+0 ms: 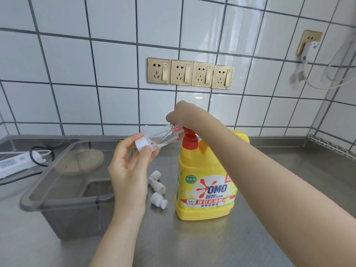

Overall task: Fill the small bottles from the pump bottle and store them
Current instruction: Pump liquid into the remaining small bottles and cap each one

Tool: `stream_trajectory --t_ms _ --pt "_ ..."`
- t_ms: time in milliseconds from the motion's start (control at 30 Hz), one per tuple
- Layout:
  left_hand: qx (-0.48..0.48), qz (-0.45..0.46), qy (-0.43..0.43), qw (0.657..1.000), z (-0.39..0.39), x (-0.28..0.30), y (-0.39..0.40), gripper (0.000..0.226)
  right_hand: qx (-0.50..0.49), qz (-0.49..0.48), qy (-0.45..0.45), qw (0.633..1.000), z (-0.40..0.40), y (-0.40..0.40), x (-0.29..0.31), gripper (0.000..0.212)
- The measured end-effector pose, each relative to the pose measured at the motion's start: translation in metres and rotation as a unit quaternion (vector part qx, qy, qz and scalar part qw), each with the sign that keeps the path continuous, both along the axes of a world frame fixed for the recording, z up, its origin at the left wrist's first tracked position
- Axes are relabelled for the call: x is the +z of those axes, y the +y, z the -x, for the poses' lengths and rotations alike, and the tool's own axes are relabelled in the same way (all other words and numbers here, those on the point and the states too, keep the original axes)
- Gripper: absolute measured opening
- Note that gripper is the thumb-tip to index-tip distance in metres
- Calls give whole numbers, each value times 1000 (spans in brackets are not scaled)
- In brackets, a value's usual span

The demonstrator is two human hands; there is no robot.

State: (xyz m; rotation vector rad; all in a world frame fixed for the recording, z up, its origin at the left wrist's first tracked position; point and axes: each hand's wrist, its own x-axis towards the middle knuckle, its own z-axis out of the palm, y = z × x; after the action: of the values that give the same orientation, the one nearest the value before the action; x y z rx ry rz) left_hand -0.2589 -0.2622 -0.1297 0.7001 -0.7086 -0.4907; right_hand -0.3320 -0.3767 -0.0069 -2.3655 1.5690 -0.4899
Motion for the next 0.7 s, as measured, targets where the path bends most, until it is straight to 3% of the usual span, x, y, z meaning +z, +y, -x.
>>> stream_trajectory --t_ms 167,333,533,700 --pt "-5 8 6 1000 3 0 2 23 -3 -10 -27 1000 2 -3 -6 23" --pt "-28 44 25 998 4 6 6 37 18 12 -79 997 7 0 7 16" --pt "-34 62 -4 998 4 11 11 27 57 68 -152 984 2 1 21 33" --pt "-25 59 -12 998 2 9 9 27 68 33 -132 988 3 3 30 28"
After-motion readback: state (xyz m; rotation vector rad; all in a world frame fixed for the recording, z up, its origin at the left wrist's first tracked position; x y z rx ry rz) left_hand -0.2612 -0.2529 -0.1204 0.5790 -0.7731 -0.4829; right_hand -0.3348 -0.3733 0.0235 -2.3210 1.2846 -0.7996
